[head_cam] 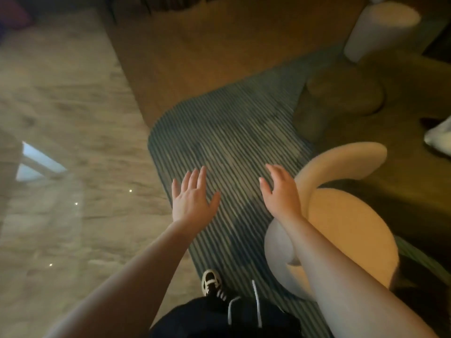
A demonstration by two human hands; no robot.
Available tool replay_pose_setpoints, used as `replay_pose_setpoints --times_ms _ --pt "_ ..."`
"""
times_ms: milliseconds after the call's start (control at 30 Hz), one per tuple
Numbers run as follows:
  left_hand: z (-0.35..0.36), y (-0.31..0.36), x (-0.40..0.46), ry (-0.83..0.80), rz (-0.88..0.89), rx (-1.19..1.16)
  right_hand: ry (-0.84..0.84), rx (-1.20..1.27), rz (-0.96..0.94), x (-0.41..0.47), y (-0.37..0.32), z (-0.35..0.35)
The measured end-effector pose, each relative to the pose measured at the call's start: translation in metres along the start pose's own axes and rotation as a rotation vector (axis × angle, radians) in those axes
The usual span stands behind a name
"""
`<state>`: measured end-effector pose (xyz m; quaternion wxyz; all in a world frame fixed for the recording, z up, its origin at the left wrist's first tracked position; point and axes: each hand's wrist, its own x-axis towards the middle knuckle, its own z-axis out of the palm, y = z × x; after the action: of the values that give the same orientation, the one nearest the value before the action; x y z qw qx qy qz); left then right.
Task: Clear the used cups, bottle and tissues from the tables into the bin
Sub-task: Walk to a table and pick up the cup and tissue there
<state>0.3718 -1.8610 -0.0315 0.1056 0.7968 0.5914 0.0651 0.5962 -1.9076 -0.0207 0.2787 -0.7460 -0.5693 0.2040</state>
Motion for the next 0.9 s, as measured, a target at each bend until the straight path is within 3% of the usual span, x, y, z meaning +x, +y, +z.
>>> replay_pose_setpoints --times_ms 167,400,667,900 --pt "-0.009 0.006 0.133 -0.012 0.031 -0.033 0.047 -0.017 0.066 0.111 0.004 -0.005" --pt "0.023 0.045 0.372 0.003 0.102 -0.001 0.116 -0.017 0.163 0.310 0.074 -0.008" --pt "0.027 0.148 0.674 -0.027 0.139 0.048 0.124 -0.037 0.209 0.593 0.168 -0.088" --pt "0.032 0.253 0.883 0.009 0.215 0.048 0.242 -0.043 0.288 0.772 0.239 -0.167"
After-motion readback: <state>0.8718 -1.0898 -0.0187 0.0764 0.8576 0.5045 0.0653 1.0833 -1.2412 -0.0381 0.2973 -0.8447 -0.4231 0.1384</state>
